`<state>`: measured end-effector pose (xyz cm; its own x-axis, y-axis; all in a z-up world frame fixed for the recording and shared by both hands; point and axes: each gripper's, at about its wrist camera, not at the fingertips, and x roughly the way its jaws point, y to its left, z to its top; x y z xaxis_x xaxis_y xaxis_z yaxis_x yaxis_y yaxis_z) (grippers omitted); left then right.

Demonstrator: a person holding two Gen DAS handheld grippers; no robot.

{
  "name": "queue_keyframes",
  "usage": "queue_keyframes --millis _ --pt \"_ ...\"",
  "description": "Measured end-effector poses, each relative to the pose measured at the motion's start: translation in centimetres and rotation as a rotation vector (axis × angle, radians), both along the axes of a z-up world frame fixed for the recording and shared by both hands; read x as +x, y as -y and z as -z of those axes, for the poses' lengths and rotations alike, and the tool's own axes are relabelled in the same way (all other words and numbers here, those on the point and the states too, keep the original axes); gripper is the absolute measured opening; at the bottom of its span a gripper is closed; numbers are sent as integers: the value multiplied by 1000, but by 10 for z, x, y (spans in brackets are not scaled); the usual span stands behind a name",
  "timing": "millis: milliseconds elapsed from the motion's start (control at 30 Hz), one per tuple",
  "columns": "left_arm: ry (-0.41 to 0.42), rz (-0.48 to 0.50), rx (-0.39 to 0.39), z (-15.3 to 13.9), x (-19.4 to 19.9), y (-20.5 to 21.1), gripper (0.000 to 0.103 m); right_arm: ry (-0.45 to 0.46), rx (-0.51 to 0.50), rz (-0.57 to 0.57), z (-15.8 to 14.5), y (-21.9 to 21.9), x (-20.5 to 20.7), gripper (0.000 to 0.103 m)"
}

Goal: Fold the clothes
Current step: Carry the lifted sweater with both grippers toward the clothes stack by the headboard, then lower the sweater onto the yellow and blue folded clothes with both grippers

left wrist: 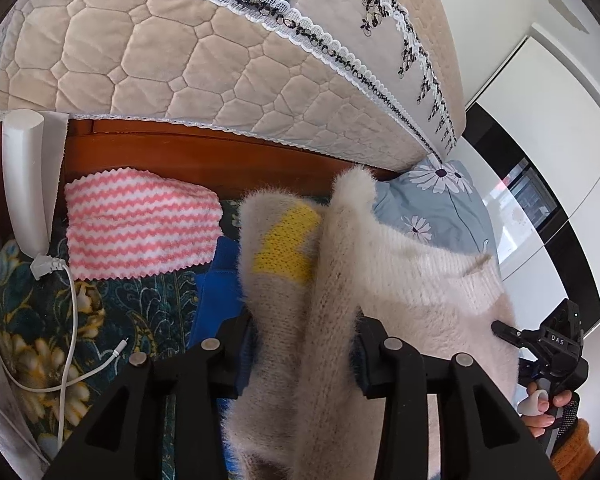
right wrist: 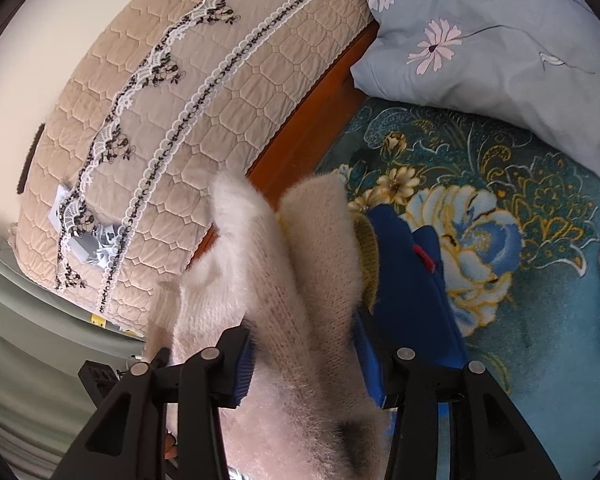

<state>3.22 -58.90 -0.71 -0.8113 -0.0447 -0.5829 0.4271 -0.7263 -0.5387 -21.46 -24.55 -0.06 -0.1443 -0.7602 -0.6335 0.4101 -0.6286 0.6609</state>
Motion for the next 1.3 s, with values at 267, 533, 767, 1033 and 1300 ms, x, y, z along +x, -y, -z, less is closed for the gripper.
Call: queue_keyframes --millis 267,533,767,1033,1300 --pt "7 -34 -115 -36 19 -3 47 -212 111 19 -62 5 19 50" --pt "28 73 -288 -79 19 -35 47 -373 258 -217 -70 61 78 50" --pt "83 216 -310 -65 -12 -73 47 -359 349 -167 -40 68 65 48" --pt "170 241 -308 -33 -37 -80 47 -330 372 -146 -25 70 52 48" --pt "165 249 -310 -27 -46 -83 47 -271 341 -104 -11 67 40 48"
